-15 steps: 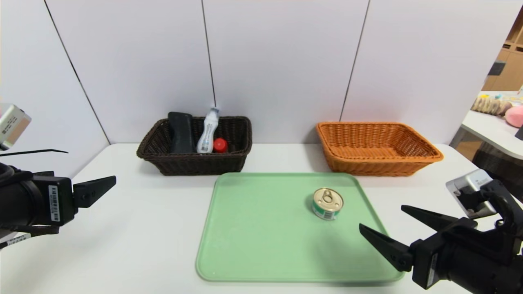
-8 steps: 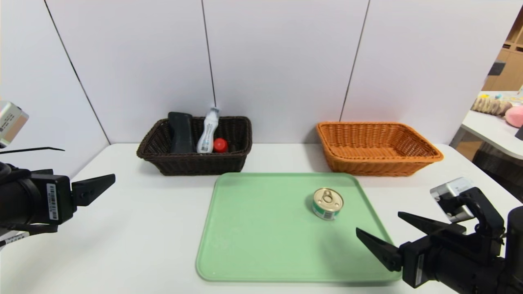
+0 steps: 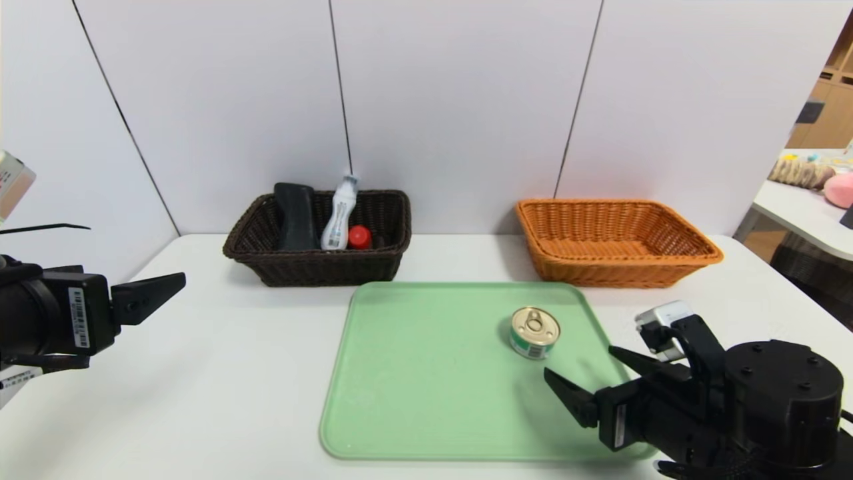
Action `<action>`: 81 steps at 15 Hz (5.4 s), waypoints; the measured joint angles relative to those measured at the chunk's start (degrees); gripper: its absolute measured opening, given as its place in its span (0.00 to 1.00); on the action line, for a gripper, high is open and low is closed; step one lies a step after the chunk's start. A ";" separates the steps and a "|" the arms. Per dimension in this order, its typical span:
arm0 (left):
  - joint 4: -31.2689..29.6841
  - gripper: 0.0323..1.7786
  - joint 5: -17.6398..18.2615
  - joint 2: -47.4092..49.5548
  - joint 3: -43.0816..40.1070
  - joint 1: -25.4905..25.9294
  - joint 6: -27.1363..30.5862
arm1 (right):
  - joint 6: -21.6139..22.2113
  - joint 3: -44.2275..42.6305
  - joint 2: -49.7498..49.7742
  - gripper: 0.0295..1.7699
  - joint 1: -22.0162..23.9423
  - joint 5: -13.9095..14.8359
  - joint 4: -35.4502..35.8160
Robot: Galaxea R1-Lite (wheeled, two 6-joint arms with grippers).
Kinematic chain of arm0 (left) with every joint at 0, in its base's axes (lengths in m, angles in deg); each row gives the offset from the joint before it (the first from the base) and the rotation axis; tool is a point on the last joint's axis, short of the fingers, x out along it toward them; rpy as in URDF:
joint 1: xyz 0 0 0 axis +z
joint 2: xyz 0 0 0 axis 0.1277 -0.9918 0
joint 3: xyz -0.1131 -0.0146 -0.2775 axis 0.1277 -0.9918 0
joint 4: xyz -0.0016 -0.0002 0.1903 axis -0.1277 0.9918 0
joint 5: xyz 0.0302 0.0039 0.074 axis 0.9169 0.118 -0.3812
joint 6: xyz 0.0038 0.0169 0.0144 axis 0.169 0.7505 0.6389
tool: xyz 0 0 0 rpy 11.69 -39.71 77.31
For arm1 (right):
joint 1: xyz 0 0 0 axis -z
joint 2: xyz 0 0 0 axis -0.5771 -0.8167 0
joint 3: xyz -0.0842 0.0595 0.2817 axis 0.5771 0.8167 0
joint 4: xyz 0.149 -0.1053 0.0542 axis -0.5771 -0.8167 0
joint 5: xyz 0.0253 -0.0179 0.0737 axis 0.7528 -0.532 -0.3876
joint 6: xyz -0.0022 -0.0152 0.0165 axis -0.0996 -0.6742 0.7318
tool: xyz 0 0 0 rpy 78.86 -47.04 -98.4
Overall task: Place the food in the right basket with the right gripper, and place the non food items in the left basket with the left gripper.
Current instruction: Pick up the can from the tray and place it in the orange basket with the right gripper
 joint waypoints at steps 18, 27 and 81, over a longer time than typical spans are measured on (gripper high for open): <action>0.17 0.95 0.78 0.00 -0.59 0.06 -0.17 | -0.40 3.13 -17.03 0.96 1.93 0.17 24.06; 0.24 0.95 1.13 0.27 -1.07 0.20 -0.17 | -0.38 2.47 -22.71 0.96 2.04 0.28 26.73; 0.16 0.95 1.77 -0.59 -2.21 0.09 -0.26 | -0.09 -11.64 -30.56 0.57 4.11 -0.05 25.59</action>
